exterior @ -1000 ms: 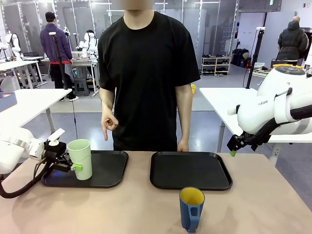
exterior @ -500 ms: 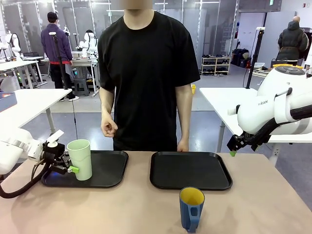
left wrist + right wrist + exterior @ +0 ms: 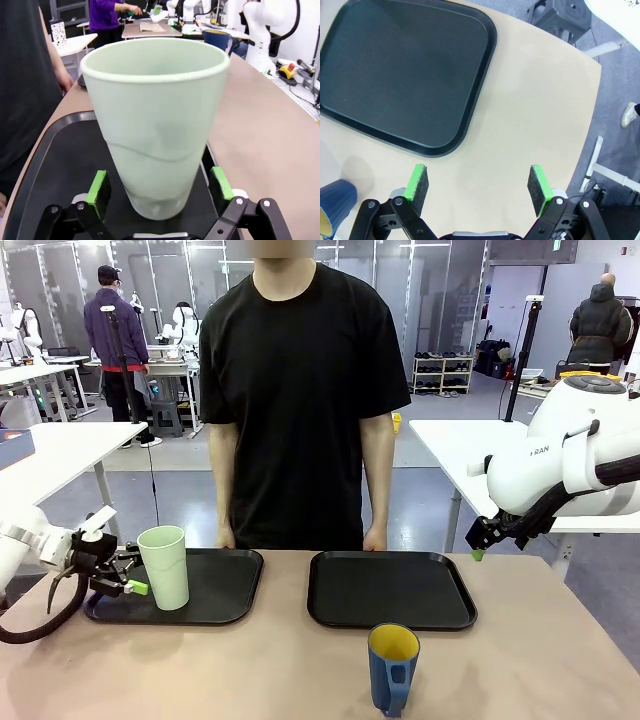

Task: Sort and store the cups by type.
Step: Place the picked Reusable plastic cup into the Flat Tray indicated by the person.

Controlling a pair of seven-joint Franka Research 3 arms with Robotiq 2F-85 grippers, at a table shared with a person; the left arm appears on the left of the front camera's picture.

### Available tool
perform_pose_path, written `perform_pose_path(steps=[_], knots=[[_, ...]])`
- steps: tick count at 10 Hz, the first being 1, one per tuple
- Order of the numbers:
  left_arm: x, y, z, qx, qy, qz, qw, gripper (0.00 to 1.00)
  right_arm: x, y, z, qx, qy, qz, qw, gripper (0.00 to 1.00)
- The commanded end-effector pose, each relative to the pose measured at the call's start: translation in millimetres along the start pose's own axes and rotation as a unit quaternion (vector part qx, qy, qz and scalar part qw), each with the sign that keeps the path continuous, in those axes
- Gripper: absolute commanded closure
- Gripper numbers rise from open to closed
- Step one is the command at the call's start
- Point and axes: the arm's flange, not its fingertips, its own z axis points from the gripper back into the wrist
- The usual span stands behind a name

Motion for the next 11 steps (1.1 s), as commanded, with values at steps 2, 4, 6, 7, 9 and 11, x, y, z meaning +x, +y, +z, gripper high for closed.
perform_pose_path(steps=[2, 4, 6, 7, 9, 11], knots=[[11, -36, 29, 0.001, 0.043, 0.02, 0.999, 0.0, -1, -1, 0, 0.0, -0.003, -0.002, 1.0, 0.0], [31, -57, 64, 0.047, 0.07, 0.017, 0.996, 0.0, -1, -1, 0, 0.0, -0.003, -0.002, 1.0, 0.0], [65, -82, 80, 0.103, 0.142, 0.048, 0.983, 0.0, -1, -1, 0, 0.0, -0.003, -0.002, 1.0, 0.0], [78, -90, 84, 0.146, 0.168, 0.052, 0.974, 0.0, -1, -1, 0, 0.0, -0.003, -0.002, 1.0, 0.0], [94, -104, 89, 0.201, 0.285, 0.079, 0.934, 0.0, -1, -1, 0, 0.0, -0.003, -0.002, 1.0, 0.0], [89, -91, 112, 0.185, 0.215, 0.039, 0.958, 0.0, -1, -1, 0, 0.0, -0.003, -0.002, 1.0, 0.0]])
